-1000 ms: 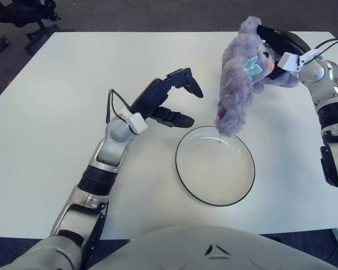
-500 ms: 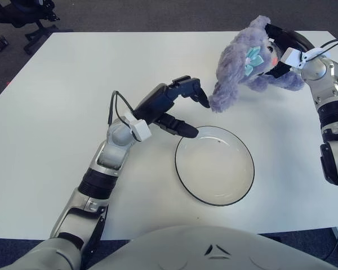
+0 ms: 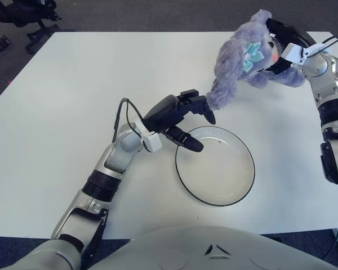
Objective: Put the doll into the plate.
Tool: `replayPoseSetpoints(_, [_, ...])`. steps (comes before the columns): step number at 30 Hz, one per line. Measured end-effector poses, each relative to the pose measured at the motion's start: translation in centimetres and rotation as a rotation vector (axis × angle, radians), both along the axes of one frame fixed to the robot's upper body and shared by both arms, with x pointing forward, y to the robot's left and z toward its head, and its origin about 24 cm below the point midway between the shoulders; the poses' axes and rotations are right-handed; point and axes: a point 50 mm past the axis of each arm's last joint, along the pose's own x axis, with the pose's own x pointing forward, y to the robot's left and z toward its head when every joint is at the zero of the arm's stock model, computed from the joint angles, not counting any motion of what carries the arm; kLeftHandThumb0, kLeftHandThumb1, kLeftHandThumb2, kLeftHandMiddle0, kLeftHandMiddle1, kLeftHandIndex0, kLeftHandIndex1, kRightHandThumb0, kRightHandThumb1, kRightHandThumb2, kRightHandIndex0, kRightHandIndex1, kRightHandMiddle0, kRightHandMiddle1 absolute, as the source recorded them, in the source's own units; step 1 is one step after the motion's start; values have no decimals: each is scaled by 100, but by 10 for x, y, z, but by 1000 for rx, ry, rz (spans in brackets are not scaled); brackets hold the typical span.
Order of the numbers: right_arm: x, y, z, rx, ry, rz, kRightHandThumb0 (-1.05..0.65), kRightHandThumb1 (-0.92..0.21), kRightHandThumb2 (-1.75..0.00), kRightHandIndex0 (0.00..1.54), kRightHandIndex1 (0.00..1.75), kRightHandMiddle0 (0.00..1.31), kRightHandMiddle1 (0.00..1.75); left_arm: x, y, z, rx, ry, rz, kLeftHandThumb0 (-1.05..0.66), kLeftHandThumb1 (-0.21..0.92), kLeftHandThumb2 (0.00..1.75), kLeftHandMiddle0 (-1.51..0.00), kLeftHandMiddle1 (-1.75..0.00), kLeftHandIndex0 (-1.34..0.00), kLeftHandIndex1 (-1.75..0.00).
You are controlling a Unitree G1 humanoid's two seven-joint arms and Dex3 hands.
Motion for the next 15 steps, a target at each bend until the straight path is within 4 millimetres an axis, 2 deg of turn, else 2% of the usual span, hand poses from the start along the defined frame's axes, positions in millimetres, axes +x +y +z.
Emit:
replayPoseSetpoints(6, [0, -2, 2, 19, -13, -5, 0, -28, -135, 65, 167, 43, 175, 1, -3, -4, 27, 2, -6, 0, 92, 28, -43, -131, -42, -151])
replayPoseSetpoints(15, [0, -2, 8, 34, -42, -10, 0, -28, -134, 66, 167, 43, 175, 2, -4, -8, 61, 29, -4, 0, 92, 28, -42, -129, -42, -154])
